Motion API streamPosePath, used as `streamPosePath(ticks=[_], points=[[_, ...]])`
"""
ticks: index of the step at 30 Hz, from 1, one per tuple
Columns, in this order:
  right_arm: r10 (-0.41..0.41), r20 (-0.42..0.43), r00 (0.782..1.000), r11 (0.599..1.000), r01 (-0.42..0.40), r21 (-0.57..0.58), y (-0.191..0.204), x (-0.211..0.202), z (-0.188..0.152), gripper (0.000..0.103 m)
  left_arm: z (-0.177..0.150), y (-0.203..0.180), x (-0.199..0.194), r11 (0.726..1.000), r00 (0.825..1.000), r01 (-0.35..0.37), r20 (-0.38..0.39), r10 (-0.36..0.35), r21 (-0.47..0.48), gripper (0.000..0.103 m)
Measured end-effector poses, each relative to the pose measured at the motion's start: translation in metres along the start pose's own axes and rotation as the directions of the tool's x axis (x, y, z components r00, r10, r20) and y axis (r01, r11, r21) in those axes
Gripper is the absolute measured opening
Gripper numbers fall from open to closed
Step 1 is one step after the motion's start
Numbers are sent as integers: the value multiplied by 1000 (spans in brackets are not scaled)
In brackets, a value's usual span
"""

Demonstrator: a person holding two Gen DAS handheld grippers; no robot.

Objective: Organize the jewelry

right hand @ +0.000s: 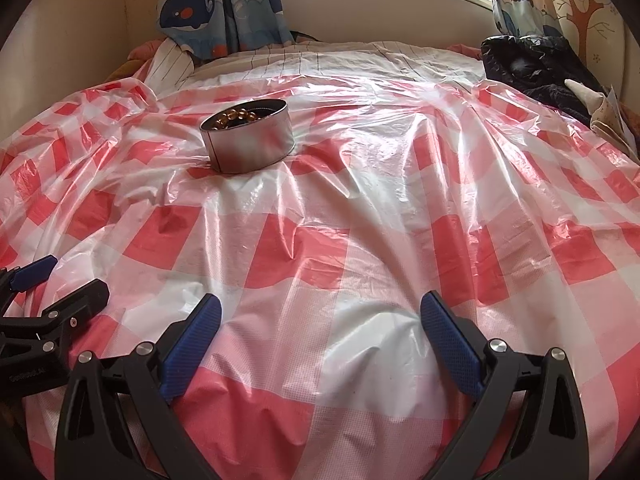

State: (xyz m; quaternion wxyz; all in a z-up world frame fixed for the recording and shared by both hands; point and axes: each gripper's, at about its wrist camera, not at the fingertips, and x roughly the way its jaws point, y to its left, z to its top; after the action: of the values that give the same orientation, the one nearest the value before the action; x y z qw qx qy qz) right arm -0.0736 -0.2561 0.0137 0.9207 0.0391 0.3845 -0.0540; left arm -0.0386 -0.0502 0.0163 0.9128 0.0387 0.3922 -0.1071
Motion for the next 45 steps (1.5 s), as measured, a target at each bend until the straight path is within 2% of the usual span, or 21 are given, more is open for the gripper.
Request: streamPosePath(ticks=[10, 15, 21, 45], points=[[12, 10, 1000, 1000, -12, 12, -3, -3, -2, 95, -1, -1, 3, 1000, 1000, -2, -10, 2, -1, 95], [-56, 8, 998, 998, 57, -10, 5, -2, -1, 95, 0, -2, 5, 1000, 1000, -10, -17, 10, 4, 95], [-46, 3, 999, 999, 46, 0, 2, -1, -1, 95, 2, -4, 8, 1000, 999, -29, -25, 29, 7, 95], [-48, 5, 999, 999, 48, 0, 2, 0, -1, 95, 2, -6, 9, 1000, 999, -28, -26, 28, -3, 95]])
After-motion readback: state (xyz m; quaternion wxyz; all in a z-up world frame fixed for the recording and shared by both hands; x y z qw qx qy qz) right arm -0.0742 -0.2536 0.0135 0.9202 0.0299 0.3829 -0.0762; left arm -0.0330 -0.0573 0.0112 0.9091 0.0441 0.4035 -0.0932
